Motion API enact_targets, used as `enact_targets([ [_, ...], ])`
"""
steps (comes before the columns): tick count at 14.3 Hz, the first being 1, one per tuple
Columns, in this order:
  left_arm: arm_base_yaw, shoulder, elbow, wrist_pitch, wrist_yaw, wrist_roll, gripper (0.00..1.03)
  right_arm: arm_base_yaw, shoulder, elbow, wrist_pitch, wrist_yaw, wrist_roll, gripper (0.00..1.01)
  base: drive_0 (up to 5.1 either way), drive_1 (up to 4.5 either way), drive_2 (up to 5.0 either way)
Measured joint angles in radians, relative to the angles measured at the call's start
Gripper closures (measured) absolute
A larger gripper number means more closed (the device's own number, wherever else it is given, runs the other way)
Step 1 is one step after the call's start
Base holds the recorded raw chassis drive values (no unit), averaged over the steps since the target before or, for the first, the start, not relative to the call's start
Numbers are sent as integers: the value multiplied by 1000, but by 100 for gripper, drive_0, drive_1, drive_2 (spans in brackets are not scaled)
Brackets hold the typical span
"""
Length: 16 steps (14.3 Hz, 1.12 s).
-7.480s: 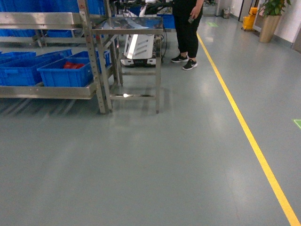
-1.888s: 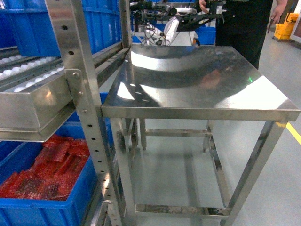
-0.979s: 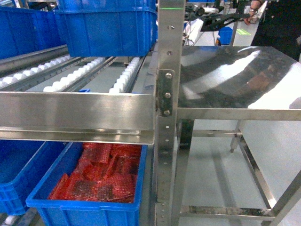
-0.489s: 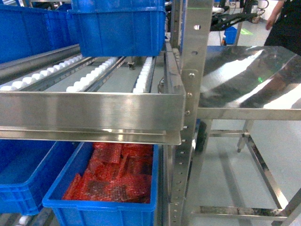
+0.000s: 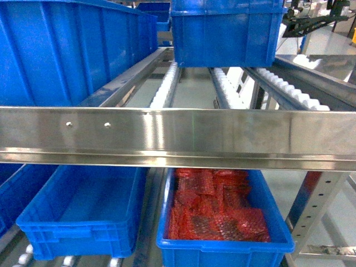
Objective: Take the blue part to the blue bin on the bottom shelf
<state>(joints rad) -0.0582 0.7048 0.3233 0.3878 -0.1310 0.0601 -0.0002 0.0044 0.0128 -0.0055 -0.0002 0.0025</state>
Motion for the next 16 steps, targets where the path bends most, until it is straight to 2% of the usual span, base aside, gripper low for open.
enact_targets([
  [2,0,0,0,2,0,0,59,0,0,0,1,0,0,3,-474,231,231],
  [16,-2,0,0,0,0,0,59,0,0,0,1,-1,0,3,-5,-5,-5],
])
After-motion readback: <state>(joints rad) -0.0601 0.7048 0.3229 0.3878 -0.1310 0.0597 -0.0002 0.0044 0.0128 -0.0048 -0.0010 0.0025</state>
